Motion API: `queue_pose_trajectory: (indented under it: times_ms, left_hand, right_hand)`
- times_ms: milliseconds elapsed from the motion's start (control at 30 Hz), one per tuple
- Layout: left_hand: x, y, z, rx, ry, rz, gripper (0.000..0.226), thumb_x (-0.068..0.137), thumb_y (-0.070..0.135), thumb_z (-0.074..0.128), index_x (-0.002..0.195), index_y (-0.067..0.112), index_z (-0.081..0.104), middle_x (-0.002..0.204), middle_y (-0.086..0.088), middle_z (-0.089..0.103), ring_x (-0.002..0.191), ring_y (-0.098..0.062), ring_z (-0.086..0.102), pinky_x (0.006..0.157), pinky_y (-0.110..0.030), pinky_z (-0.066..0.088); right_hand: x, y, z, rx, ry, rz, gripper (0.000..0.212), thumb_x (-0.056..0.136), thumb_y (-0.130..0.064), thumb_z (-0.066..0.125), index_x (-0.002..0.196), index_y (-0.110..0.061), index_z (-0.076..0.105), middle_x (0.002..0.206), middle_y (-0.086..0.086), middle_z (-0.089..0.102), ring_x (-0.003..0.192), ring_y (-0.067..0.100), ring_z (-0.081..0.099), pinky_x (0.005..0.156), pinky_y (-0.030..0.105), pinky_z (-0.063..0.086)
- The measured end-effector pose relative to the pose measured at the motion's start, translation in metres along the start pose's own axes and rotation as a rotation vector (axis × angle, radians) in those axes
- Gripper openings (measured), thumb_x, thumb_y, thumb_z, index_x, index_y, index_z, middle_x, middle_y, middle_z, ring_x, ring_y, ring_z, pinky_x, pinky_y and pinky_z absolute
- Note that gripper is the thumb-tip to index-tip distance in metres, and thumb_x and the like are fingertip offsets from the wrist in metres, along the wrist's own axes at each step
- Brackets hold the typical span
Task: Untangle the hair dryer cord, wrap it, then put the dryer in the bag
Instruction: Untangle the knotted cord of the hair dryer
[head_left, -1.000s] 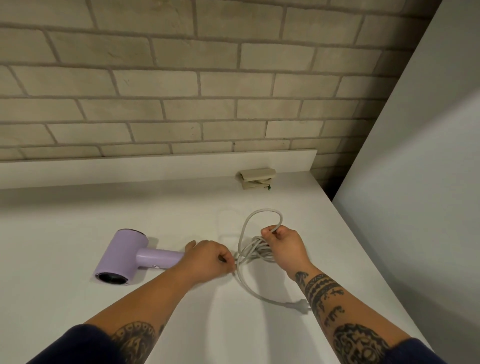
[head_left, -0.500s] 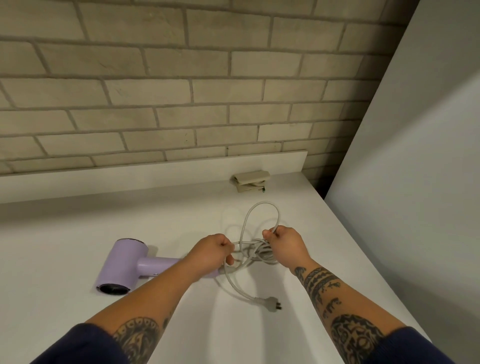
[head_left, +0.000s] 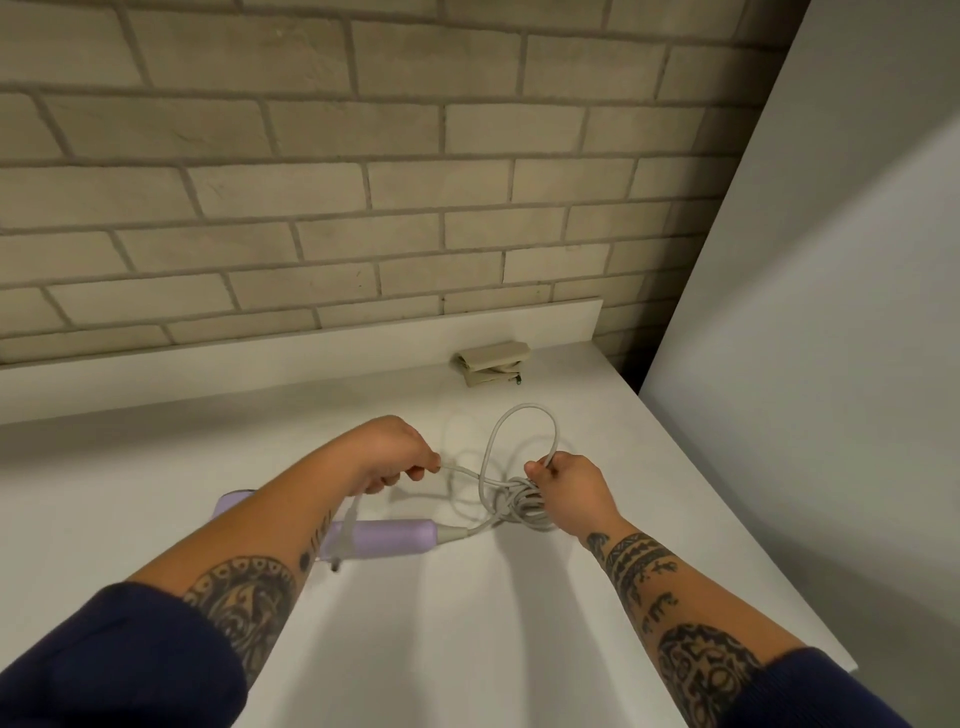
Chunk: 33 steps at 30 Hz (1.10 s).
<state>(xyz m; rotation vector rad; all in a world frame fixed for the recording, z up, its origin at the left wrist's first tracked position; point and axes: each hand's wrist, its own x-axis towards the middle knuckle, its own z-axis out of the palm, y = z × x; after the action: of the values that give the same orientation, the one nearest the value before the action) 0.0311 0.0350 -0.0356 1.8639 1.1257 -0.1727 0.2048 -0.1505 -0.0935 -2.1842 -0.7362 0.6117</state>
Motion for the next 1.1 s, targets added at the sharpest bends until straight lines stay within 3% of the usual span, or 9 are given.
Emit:
queue_pose_trajectory:
  times_ms: [167, 300, 467, 600, 700, 767, 833, 933, 1100]
  left_hand:
    - [0.009, 0.006, -0.005, 0.353, 0.176, 0.167, 0.015, 0.088, 0.033, 0.074, 0.087, 0.02, 0.079, 0.085, 0.004, 0.073, 0.077, -0.015, 0.062, 0.069, -0.024, 0.046]
    - [0.023, -0.009, 0.015, 0.451, 0.211, 0.218, 0.014, 0.094, 0.035, 0.066, 0.081, 0.039, 0.07, 0.095, 0.012, 0.071, 0.089, -0.012, 0.066, 0.078, -0.028, 0.053]
    - [0.031, -0.031, 0.036, 0.554, 0.299, 0.32, 0.025, 0.103, 0.041, 0.05, 0.112, 0.045, 0.073, 0.109, 0.016, 0.071, 0.111, -0.015, 0.058, 0.095, -0.036, 0.041]
    - [0.032, -0.037, 0.047, 0.606, 0.286, 0.329, 0.029, 0.104, 0.038, 0.047, 0.12, 0.047, 0.07, 0.118, 0.016, 0.069, 0.122, -0.018, 0.051, 0.1, -0.038, 0.038]
    - [0.031, -0.033, 0.061, 0.469, 0.304, 0.416, 0.035, 0.101, 0.026, 0.051, 0.129, 0.038, 0.067, 0.134, 0.011, 0.063, 0.129, -0.018, 0.05, 0.105, -0.037, 0.04]
    - [0.022, -0.024, 0.072, 0.183, 0.305, 0.508, 0.035, 0.096, 0.013, 0.054, 0.123, 0.03, 0.069, 0.127, 0.009, 0.063, 0.121, -0.016, 0.054, 0.099, -0.028, 0.044]
    - [0.01, -0.009, 0.082, -0.119, 0.278, 0.46, 0.031, 0.093, 0.005, 0.051, 0.102, 0.028, 0.07, 0.103, 0.007, 0.066, 0.091, -0.014, 0.06, 0.077, -0.022, 0.046]
    - [-0.007, 0.015, 0.088, -0.498, 0.097, 0.08, 0.017, 0.091, 0.017, 0.047, 0.091, 0.016, 0.064, 0.078, -0.003, 0.065, 0.059, -0.02, 0.051, 0.06, -0.028, 0.041]
    - [0.001, 0.012, 0.088, -0.539, -0.134, -0.211, 0.039, 0.099, 0.042, 0.038, 0.094, 0.01, 0.059, 0.065, -0.006, 0.065, 0.046, -0.018, 0.052, 0.044, -0.023, 0.028]
  right_hand:
    - [-0.003, 0.001, 0.0, 0.001, 0.003, 0.022, 0.026, 0.099, -0.038, 0.057, 0.095, -0.015, 0.069, 0.083, -0.005, 0.067, 0.077, 0.01, 0.062, 0.063, 0.025, 0.045]
    - [-0.008, 0.005, -0.003, -0.022, 0.007, 0.029, 0.025, 0.099, -0.039, 0.057, 0.094, -0.017, 0.068, 0.084, -0.006, 0.066, 0.076, 0.007, 0.061, 0.061, 0.022, 0.044]
    - [-0.012, 0.009, -0.008, 0.035, 0.01, 0.018, 0.023, 0.098, -0.039, 0.06, 0.092, -0.02, 0.07, 0.087, -0.005, 0.071, 0.083, 0.014, 0.067, 0.072, 0.029, 0.052]
    - [-0.013, 0.008, -0.013, 0.066, 0.006, -0.02, 0.021, 0.097, -0.038, 0.06, 0.091, -0.021, 0.071, 0.085, -0.006, 0.074, 0.083, 0.012, 0.07, 0.082, 0.035, 0.057]
    - [-0.012, 0.007, -0.014, 0.062, -0.018, -0.037, 0.02, 0.096, -0.039, 0.06, 0.088, -0.025, 0.071, 0.085, -0.007, 0.075, 0.084, 0.012, 0.07, 0.086, 0.039, 0.057]
    - [-0.013, 0.007, -0.014, 0.071, -0.029, -0.05, 0.019, 0.097, -0.038, 0.06, 0.087, -0.025, 0.07, 0.084, -0.007, 0.076, 0.084, 0.012, 0.071, 0.087, 0.041, 0.057]
    - [-0.014, 0.007, -0.013, 0.088, -0.029, -0.066, 0.019, 0.098, -0.035, 0.059, 0.087, -0.023, 0.069, 0.084, -0.008, 0.076, 0.083, 0.011, 0.072, 0.087, 0.042, 0.057]
    - [-0.016, 0.007, -0.014, 0.135, 0.0, -0.08, 0.018, 0.097, -0.033, 0.059, 0.086, -0.023, 0.069, 0.085, -0.007, 0.076, 0.082, 0.012, 0.072, 0.087, 0.042, 0.057]
    - [-0.02, 0.011, -0.014, 0.342, 0.0, -0.092, 0.015, 0.099, -0.019, 0.058, 0.09, -0.02, 0.07, 0.09, -0.003, 0.078, 0.082, 0.015, 0.075, 0.086, 0.041, 0.06]
